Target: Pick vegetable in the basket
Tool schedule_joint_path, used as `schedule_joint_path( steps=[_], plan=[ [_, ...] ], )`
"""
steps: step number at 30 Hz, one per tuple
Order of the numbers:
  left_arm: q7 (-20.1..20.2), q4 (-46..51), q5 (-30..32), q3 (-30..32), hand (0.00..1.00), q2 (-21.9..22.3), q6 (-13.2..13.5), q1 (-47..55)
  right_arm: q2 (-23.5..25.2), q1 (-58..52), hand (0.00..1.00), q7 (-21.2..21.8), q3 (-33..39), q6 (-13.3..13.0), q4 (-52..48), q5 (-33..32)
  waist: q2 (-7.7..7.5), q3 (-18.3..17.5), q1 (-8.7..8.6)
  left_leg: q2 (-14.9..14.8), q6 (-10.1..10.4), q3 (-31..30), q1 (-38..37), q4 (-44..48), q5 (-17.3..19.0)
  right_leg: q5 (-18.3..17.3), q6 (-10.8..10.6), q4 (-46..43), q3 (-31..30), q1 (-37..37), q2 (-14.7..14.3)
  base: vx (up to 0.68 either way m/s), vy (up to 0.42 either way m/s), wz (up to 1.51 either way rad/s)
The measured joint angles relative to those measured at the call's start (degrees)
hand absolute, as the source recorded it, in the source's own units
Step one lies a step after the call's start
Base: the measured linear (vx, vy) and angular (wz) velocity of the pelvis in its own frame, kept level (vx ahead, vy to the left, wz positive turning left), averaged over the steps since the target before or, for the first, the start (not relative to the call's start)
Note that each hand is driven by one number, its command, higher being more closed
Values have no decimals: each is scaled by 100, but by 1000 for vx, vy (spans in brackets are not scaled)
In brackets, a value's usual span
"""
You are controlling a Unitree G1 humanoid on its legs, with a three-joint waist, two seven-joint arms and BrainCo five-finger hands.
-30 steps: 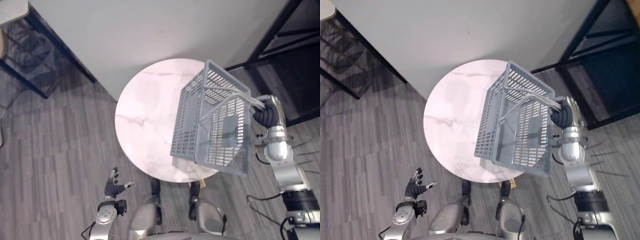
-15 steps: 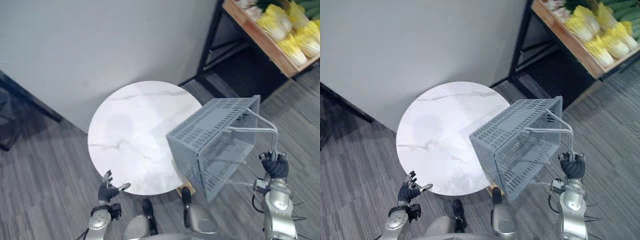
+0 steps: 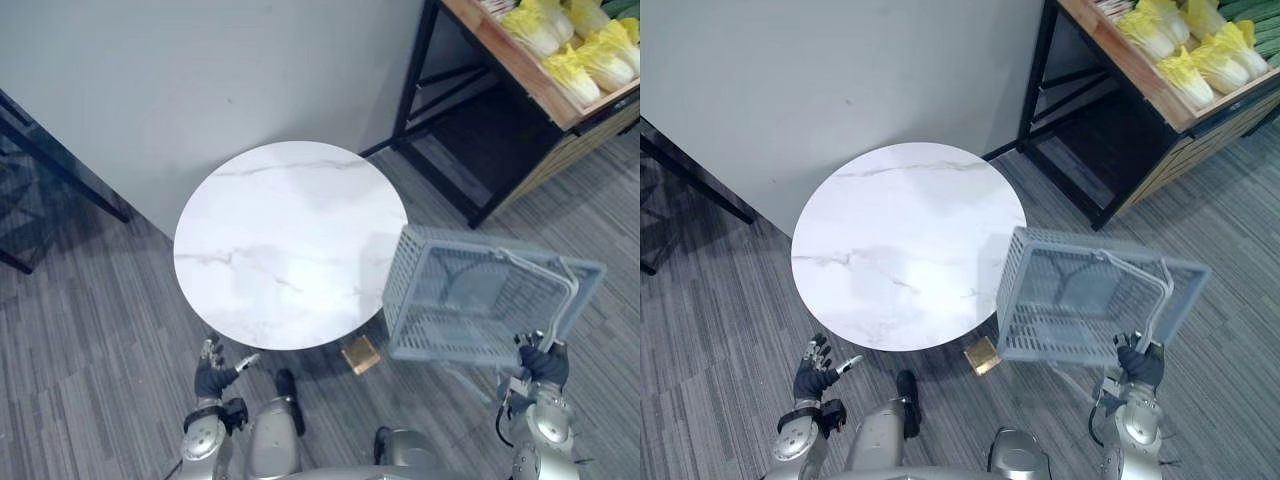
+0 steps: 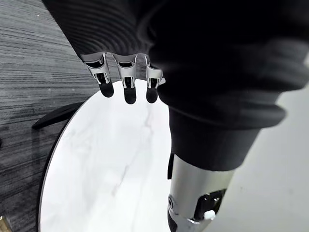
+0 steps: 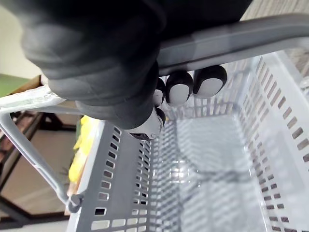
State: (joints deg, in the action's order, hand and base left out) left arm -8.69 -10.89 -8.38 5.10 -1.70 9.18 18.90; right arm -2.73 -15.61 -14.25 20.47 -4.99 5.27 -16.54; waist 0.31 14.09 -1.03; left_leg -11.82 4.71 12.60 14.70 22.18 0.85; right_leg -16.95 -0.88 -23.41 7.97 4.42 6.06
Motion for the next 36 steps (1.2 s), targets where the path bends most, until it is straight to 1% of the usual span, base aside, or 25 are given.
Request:
schedule_joint_path(
  steps=[2,3,4,5,10,13,16,17,18,19,21,22,24,25,26,27,28,29,30,31,32,33,34,35,36],
  plan=[
    [2,235,-93,8,0,15,8,52,57,-43,100,-18,-125,5,-15,-202,22,-8,28,-26,-47,-177,-380,630,777,17,31,-165,-259,164,-77,-206,29,-53],
    [1,251,-117,8,0,30,12,52,61,-56,100,-16,-147,6,-21,-216,48,-23,28,-28,-67,-182,-513,637,959,25,42,-175,-323,206,-121,-200,120,-55],
    [2,250,-117,6,0,71,8,37,72,-107,100,-13,-137,6,-49,-270,134,-76,7,-23,-101,-116,-808,136,1345,14,28,-244,-408,371,-216,-178,137,-44],
    [-3,231,-116,19,0,64,3,-18,128,-126,100,-15,-121,23,-49,-332,96,-81,7,-8,49,-29,-871,-26,1360,-57,6,-298,-470,470,-185,-185,136,-42],
    [-13,227,-103,-32,0,100,-12,-29,245,-436,100,16,-81,24,-184,-633,-40,-141,-29,-5,-8,339,-948,32,1416,170,-193,-131,-570,496,-116,-33,100,-35],
    [-20,228,-104,-59,0,106,-22,-113,310,-357,100,7,-100,25,-185,-1020,-28,-163,-32,-143,18,721,-1037,258,1506,358,-264,-86,-919,611,-272,59,77,-85],
    [-56,229,-104,-66,0,142,-21,-305,420,-309,100,-51,-293,22,-185,-1273,-28,-167,-31,-334,10,1306,-1274,301,1606,662,-313,-70,-1356,854,-567,35,25,-145],
    [-141,229,-104,-74,0,124,-21,-371,441,-188,100,-59,-346,21,-177,-1330,-24,-176,11,-499,1,1694,-1471,250,1669,824,-204,-21,-987,1040,-598,9,-32,-214],
    [-161,227,-104,-89,0,81,-15,-409,445,-48,100,-59,-346,-13,-94,-1329,-49,-185,40,-520,17,2042,-1657,168,1718,758,98,150,-91,1101,-360,26,-43,-227],
    [-161,147,-106,-101,0,30,-16,-501,405,107,100,-60,-334,-86,205,-1326,-13,-192,-111,-524,11,2244,-1771,60,1734,718,161,126,906,1068,-7,53,-26,-150],
    [-158,96,-112,-99,0,-18,-15,-612,359,316,100,-63,-291,-119,684,-1320,-10,-204,-155,-504,11,2566,-2014,-171,1734,724,236,-10,2169,969,459,127,-46,-134],
    [-158,-17,-115,-84,0,-32,-14,-688,319,498,100,-56,-294,-103,1015,-1310,-4,-201,-107,-506,14,2786,-2203,-293,1735,797,251,-152,2669,967,565,200,-139,-174],
    [-138,-318,-113,-66,0,-80,-26,-800,250,665,100,-45,-302,-67,1203,-1300,123,-171,-167,-518,30,2867,-2383,-327,1725,748,327,-227,2442,1073,379,255,-174,-141],
    [-129,-473,-110,-113,0,-13,-63,-862,175,701,100,-26,-304,-25,1206,-1209,213,-174,-277,-559,136,2834,-2488,-216,1621,661,338,-316,2234,1110,256,251,-115,-89],
    [-126,-494,-108,-119,0,-2,-67,-871,170,706,100,-16,-304,-13,1206,-1200,216,-175,-306,-583,139,2817,-2484,-136,1596,628,329,-328,2194,1098,242,221,-84,-77],
    [-122,-560,-105,-128,0,39,-100,-900,152,696,100,21,-303,19,1206,-1147,255,-179,-384,-773,72,2694,-2449,385,1475,585,331,-302,2139,960,149,245,-87,-44],
    [-119,-560,-105,-178,0,33,-122,-891,144,642,100,52,-304,30,1205,-1066,270,-170,-435,-968,-176,2557,-2385,982,1248,577,343,-189,2072,750,23,312,-128,-57],
    [-117,-560,-104,-259,0,15,-128,-875,130,557,100,51,-302,34,1205,-1003,274,-166,-425,-1187,-491,2311,-2238,1693,803,577,344,29,1995,433,-105,366,-141,-67],
    [-98,-538,-103,-322,0,16,-126,-787,106,451,100,48,-348,33,1187,-974,276,-154,-356,-1357,-835,1811,-1969,2615,128,576,343,402,1798,-51,-188,341,-57,-81],
    [-70,-493,-110,-387,0,11,-110,-753,103,431,100,20,-332,22,1170,-933,240,-118,-286,-1224,-635,1169,-1445,3487,590,458,226,683,1589,-369,-210,277,24,-73],
    [-65,-469,-113,-413,0,12,-110,-773,62,453,100,-1,-329,22,1171,-928,269,-99,-267,-1093,-555,841,-1094,3811,814,394,193,756,1524,-478,-190,285,133,-69],
    [-54,-359,-113,-453,0,3,-111,-773,-11,485,100,-32,-331,22,1171,-927,279,-86,-204,-757,-473,393,-459,4016,1205,311,97,864,1339,-638,-116,320,186,-79],
    [-64,-208,-114,-452,0,1,-108,-730,-24,523,100,-43,-330,17,1172,-866,211,-45,-59,-412,-446,219,29,3763,1492,249,-9,881,1091,-756,35,340,216,-84],
    [-79,-134,-114,-452,0,-1,-108,-709,-25,536,100,-44,-330,-4,1172,-841,198,-34,1,-278,-406,180,245,3520,1573,209,-101,881,1004,-814,111,381,259,-82],
    [-144,91,-105,-460,0,5,-108,-648,-72,563,100,-54,-326,-34,1174,-803,201,-20,58,-13,-347,155,616,2701,1583,82,-350,875,886,-971,271,494,376,-61]
  ],
)
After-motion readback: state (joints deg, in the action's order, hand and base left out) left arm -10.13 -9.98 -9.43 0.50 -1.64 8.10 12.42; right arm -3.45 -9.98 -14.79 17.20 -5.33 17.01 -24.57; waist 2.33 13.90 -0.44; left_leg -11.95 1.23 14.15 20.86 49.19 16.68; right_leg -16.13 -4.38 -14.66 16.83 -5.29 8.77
